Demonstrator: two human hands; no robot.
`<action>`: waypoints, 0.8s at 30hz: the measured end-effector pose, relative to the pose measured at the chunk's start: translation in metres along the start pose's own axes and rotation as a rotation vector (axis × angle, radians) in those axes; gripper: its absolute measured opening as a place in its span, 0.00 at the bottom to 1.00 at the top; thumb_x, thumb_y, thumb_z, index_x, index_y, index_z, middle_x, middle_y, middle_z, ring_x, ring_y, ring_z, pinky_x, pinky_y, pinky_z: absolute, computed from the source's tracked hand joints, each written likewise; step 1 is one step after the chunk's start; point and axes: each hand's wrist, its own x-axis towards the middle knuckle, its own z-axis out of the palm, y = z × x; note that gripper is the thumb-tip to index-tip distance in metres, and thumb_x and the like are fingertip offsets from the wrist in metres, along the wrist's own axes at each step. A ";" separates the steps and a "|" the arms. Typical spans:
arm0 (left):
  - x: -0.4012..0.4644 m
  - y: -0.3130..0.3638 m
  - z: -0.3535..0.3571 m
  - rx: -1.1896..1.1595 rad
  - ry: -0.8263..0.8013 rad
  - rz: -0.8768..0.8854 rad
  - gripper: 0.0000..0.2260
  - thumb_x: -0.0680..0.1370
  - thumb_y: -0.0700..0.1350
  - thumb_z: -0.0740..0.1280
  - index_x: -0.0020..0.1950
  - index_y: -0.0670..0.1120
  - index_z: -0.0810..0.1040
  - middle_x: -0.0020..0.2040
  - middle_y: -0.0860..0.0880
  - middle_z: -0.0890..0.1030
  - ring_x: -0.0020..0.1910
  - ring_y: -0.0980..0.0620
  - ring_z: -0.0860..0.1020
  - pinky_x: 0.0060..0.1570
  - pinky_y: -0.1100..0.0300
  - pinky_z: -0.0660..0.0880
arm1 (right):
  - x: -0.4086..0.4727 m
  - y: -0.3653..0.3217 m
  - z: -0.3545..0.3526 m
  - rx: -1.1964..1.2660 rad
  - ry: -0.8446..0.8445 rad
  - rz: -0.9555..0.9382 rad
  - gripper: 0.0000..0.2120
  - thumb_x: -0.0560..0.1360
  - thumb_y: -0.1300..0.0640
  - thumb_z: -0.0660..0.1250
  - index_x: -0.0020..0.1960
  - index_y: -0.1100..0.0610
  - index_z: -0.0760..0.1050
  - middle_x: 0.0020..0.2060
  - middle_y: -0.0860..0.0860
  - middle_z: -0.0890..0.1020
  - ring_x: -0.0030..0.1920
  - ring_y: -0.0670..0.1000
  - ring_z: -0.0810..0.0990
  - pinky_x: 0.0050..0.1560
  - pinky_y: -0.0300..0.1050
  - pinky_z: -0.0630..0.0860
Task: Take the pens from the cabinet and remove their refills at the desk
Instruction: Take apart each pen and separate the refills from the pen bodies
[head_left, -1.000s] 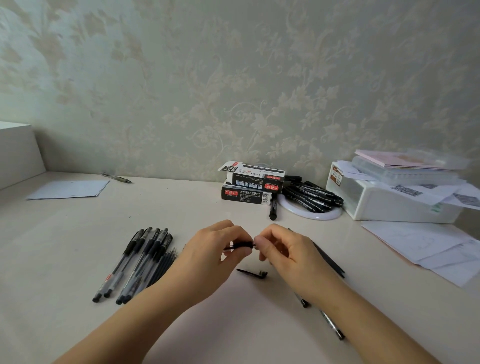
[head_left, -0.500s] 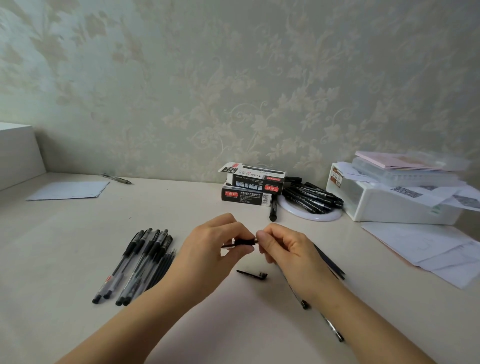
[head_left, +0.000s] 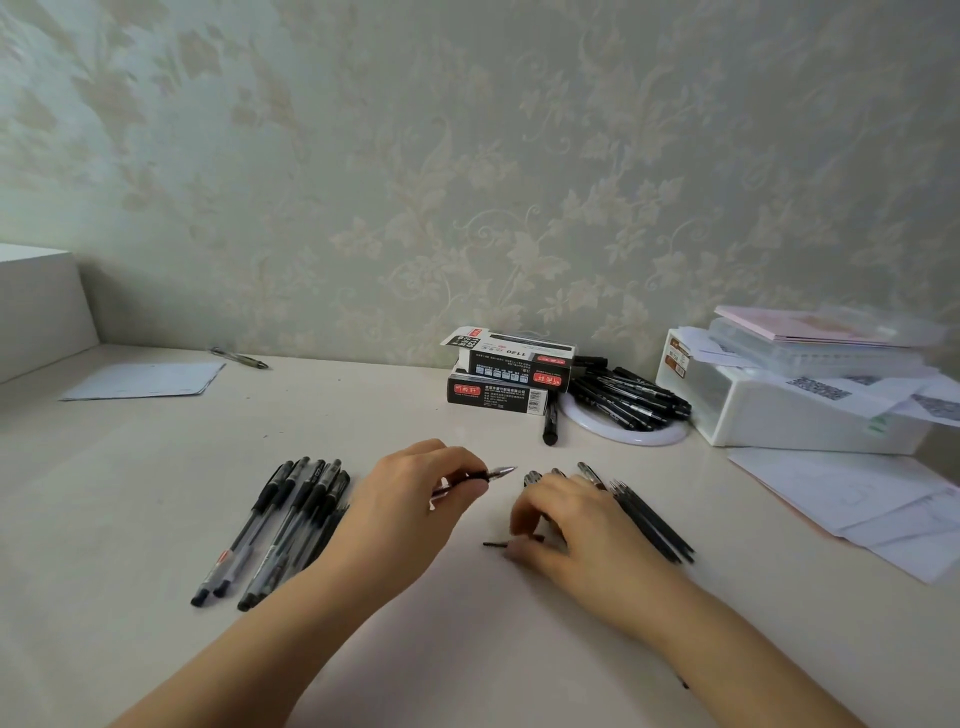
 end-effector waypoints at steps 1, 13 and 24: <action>0.000 0.000 0.000 0.000 -0.021 -0.005 0.04 0.78 0.48 0.68 0.49 0.55 0.82 0.42 0.58 0.78 0.42 0.60 0.76 0.41 0.72 0.68 | 0.000 0.000 0.000 0.023 0.024 0.016 0.04 0.76 0.49 0.68 0.46 0.47 0.74 0.41 0.40 0.75 0.45 0.41 0.70 0.45 0.37 0.66; -0.001 -0.001 0.000 0.006 -0.109 -0.004 0.04 0.77 0.51 0.68 0.49 0.58 0.81 0.41 0.59 0.77 0.44 0.61 0.75 0.40 0.68 0.71 | 0.002 0.000 -0.004 0.449 0.207 0.194 0.07 0.74 0.57 0.73 0.44 0.44 0.80 0.39 0.39 0.82 0.36 0.40 0.77 0.39 0.29 0.72; 0.000 0.002 -0.001 -0.055 -0.101 0.006 0.03 0.77 0.50 0.68 0.46 0.56 0.82 0.39 0.60 0.79 0.43 0.63 0.75 0.41 0.73 0.68 | 0.002 -0.002 -0.003 0.542 0.191 0.195 0.07 0.73 0.56 0.74 0.44 0.43 0.81 0.38 0.43 0.84 0.37 0.40 0.80 0.39 0.32 0.75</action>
